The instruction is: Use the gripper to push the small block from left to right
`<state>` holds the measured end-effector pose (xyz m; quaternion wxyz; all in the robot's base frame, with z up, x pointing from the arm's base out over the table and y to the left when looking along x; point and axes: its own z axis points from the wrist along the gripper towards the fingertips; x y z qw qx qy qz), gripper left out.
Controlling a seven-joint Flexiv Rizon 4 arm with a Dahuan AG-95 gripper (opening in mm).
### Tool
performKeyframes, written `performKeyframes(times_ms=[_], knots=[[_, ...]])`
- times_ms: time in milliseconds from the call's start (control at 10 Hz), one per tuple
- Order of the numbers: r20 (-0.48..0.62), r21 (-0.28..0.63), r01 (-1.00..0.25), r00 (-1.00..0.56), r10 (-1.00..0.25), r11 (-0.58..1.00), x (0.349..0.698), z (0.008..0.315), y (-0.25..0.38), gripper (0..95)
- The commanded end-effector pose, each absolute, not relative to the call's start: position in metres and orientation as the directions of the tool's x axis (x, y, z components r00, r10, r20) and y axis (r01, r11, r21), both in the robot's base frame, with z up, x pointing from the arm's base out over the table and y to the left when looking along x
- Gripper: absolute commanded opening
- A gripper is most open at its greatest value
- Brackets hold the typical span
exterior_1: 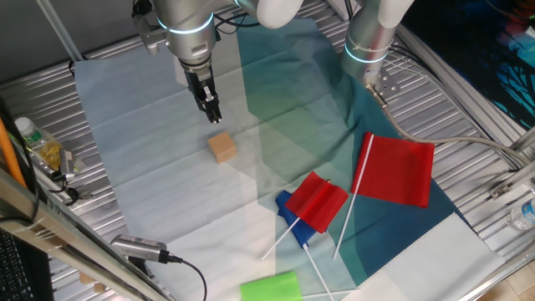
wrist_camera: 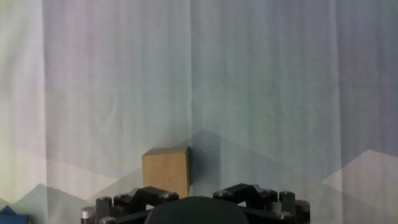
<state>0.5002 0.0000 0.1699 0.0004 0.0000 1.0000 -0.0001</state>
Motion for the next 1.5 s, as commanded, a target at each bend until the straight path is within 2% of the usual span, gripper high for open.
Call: performKeyframes(times_ms=[100,1500], knots=[[-0.019,0.030,-0.249,-0.969,-0.248,0.968,0.5000,0.1700,0.0000,0.0],[-0.035,0.013,-0.243,-0.970,-0.242,0.970,0.5000,0.1700,0.0000,0.0]])
